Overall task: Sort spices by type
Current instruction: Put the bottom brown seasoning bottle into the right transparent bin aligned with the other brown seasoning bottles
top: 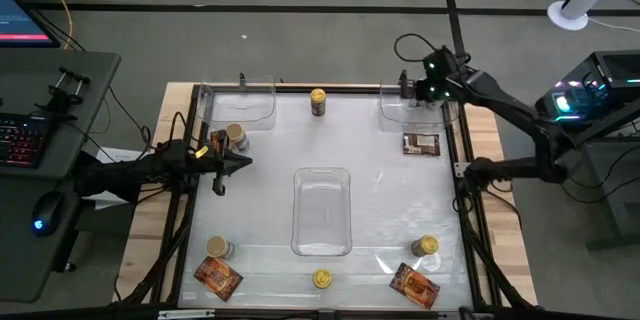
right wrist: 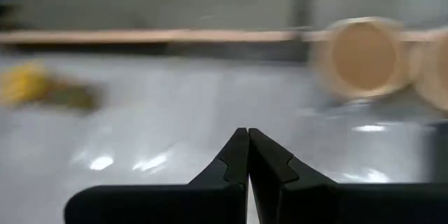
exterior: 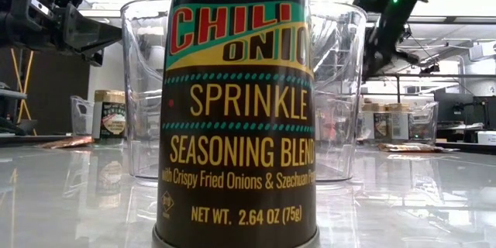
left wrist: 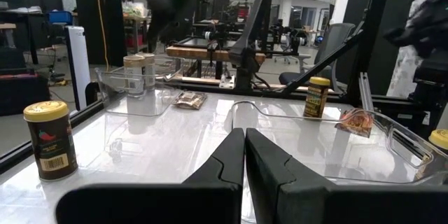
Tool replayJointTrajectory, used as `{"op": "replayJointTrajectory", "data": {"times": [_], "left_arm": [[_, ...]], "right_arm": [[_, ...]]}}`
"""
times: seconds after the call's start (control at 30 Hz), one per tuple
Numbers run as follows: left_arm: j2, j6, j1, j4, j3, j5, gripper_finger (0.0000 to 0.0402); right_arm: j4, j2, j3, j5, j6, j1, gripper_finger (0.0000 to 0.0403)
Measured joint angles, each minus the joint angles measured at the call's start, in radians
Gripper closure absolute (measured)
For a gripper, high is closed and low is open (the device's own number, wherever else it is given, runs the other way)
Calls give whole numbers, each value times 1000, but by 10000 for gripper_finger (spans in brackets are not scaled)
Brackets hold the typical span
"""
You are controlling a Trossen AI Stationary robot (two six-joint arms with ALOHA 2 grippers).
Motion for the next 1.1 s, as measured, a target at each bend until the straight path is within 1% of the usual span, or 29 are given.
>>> {"op": "replayJointTrajectory", "data": {"times": [0.07,0.13,0.2,0.27,0.4,0.57,0.67,0.77,0.83,0.87,0.9,1.0,1.1], "left_arm": [[0,0,0,0,0,0,399],[0,0,0,0,0,0,399],[0,0,0,0,0,0,399],[0,0,0,0,0,0,399],[0,0,0,2,0,0,399],[0,-2,0,9,0,0,399],[0,-53,0,23,0,0,398],[0,-197,0,111,0,0,399],[0,-304,0,219,0,-7,399],[0,-344,0,280,0,-28,399],[0,-377,0,341,0,-62,399],[0,-493,0,509,0,-211,398],[0,-600,0,618,0,-329,399]], "right_arm": [[21,-48,0,-81,0,57,403],[45,-89,0,-135,6,140,402],[57,-122,0,-147,25,241,402],[62,-147,0,-138,56,353,403],[62,-159,0,-65,141,588,402],[68,-121,0,122,284,863,402],[80,-79,0,219,384,985,402],[93,-31,0,269,476,1066,402],[98,0,0,285,530,1099,402],[100,13,0,291,553,1110,402],[100,25,0,299,571,1119,402],[101,46,0,306,601,1129,402],[102,47,0,306,592,1129,402]]}}
